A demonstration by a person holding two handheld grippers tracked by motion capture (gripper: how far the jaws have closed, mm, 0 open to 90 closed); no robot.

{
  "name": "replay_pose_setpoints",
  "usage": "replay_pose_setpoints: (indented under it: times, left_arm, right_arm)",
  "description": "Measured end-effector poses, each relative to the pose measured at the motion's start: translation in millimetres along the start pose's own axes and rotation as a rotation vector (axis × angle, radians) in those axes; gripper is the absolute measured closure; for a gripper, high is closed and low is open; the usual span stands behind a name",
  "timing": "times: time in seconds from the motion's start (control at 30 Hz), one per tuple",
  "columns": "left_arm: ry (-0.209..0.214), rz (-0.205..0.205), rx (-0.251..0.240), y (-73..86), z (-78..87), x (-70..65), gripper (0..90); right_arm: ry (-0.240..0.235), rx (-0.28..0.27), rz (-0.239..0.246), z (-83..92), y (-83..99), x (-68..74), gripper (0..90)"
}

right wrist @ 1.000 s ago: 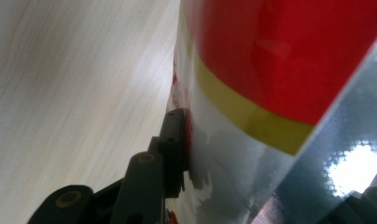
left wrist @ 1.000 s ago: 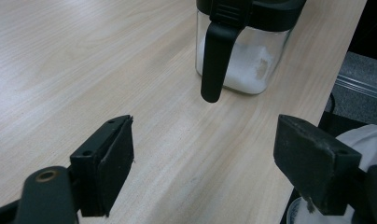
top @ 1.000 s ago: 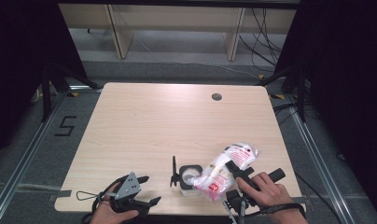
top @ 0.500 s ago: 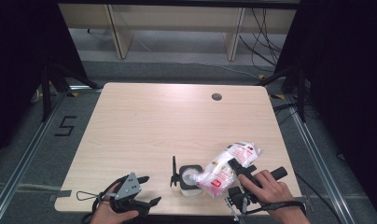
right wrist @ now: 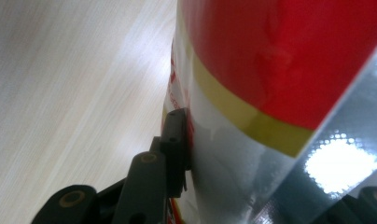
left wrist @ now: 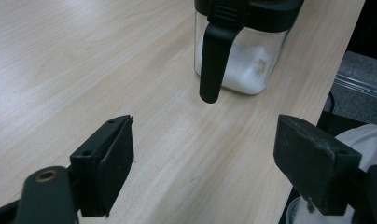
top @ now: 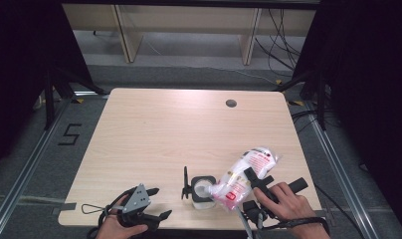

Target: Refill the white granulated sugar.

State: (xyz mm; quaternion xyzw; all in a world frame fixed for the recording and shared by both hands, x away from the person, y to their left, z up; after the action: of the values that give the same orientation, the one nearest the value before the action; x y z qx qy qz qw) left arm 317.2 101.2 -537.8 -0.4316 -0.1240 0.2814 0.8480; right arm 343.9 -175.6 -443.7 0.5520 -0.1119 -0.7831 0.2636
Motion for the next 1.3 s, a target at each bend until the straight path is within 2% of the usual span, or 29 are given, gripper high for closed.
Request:
replay_pose_setpoints:
  times: [0.1, 0.17, 0.2, 0.27, 0.37, 0.43, 0.47, 0.53, 0.57, 0.6, 0.63, 0.67, 0.7, 0.87, 0.9, 1.0, 1.07, 1.1, 1.13, 1.17, 1.3]
  left_arm:
    - [0.000, -0.009, 0.005, 0.3, 0.6, 0.4, 19.8]
    - [-0.001, -0.018, 0.006, 0.2, 0.6, 0.5, 19.8]
    - [-0.002, -0.024, 0.002, -0.3, 0.1, 0.5, 19.8]
    - [-0.002, -0.002, 0.003, 0.3, -0.3, -1.0, 19.8]
    - [0.001, -0.008, 0.006, 0.0, 0.7, -0.4, 19.8]
    - [0.004, -0.001, 0.005, 0.2, 0.8, -0.5, 19.8]
    - [0.003, 0.004, -0.001, -0.1, 0.5, -0.9, 19.8]
    - [0.003, -0.003, 0.002, 0.0, 1.0, -0.5, 19.8]
    - [0.000, -0.010, 0.007, 0.3, 1.3, 0.2, 19.8]
    - [0.001, -0.016, 0.007, 0.0, 1.3, 0.4, 19.8]
    - [0.003, -0.021, 0.003, -0.4, 1.1, 0.3, 19.8]
    - [0.002, -0.002, 0.004, 0.2, 0.9, -0.6, 19.8]
    - [0.003, -0.002, 0.004, 0.2, 0.8, -0.5, 19.8]
    - [0.002, -0.012, 0.003, -0.2, 0.9, -0.1, 19.8]
    - [0.002, -0.003, 0.003, 0.1, 0.8, -0.6, 19.8]
    - [0.001, -0.001, -0.002, -0.4, 0.8, -0.2, 19.8]
    - [0.003, -0.021, 0.008, 0.0, 1.9, 0.9, 19.8]
    - [0.003, -0.012, 0.002, -0.4, 1.5, 0.2, 19.8]
    - [0.002, -0.014, -0.002, -0.7, 1.1, 0.2, 19.8]
    - [0.003, 0.004, -0.003, -0.4, 0.7, -0.9, 19.8]
    - [0.003, -0.002, 0.004, 0.1, 0.9, -0.5, 19.8]
  right_arm:
    - [-0.021, 0.032, -0.026, 0.9, 2.2, 3.5, 68.6]
    - [-0.015, 0.016, 0.006, -1.1, 1.3, 0.9, 68.6]
    - [-0.018, 0.027, -0.023, -0.9, 3.0, 3.4, 68.7]
    - [-0.020, 0.027, -0.014, -2.0, 3.4, 2.6, 68.8]
    - [-0.011, 0.014, 0.001, -2.5, 3.1, -0.1, 68.8]
    - [0.011, 0.015, -0.027, -2.1, 4.1, 0.6, 68.8]
    - [0.006, -0.003, -0.003, -3.2, 2.8, -1.3, 68.8]
    - [0.005, -0.005, -0.063, -3.5, 3.2, 2.6, 68.9]
    - [0.000, 0.011, -0.042, -2.8, 5.5, 2.4, 68.9]
    - [-0.006, 0.006, -0.064, -3.8, 4.7, 4.1, 69.0]
    - [-0.020, -0.008, -0.053, -4.7, 3.5, 4.1, 69.0]
    - [-0.019, -0.006, -0.033, -4.7, 4.3, 2.7, 69.0]
    - [-0.019, -0.010, -0.032, -5.0, 4.3, 2.5, 69.1]
    - [-0.022, -0.005, -0.071, -4.3, 5.9, 5.8, 69.3]
    - [-0.025, -0.003, -0.075, -4.1, 6.2, 6.2, 69.3]
    - [-0.019, -0.018, -0.049, -4.5, 5.5, 3.5, 69.5]
    - [-0.032, -0.006, -0.079, -3.6, 6.5, 6.4, 69.6]
    - [-0.023, -0.022, -0.052, -4.6, 5.3, 3.8, 69.7]
    - [-0.026, -0.020, -0.058, -4.5, 5.5, 4.3, 69.7]
    - [-0.025, -0.021, -0.056, -4.6, 5.5, 4.1, 69.7]
    - [-0.023, -0.020, -0.044, -4.0, 6.0, 2.9, 69.8]
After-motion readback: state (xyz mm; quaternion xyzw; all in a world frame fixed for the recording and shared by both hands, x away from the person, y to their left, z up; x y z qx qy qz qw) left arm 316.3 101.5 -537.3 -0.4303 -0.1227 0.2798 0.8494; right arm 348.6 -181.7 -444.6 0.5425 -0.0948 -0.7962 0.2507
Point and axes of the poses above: each handheld gripper's, and its own axes: z roughly backward along the jaws, y roughly out of its underside, x roughly to its left, the point moved 8 cm from there along -z, roughly forward along the jaws, and after that the axes turned 4 degrees about x, right-handed, at the moved point
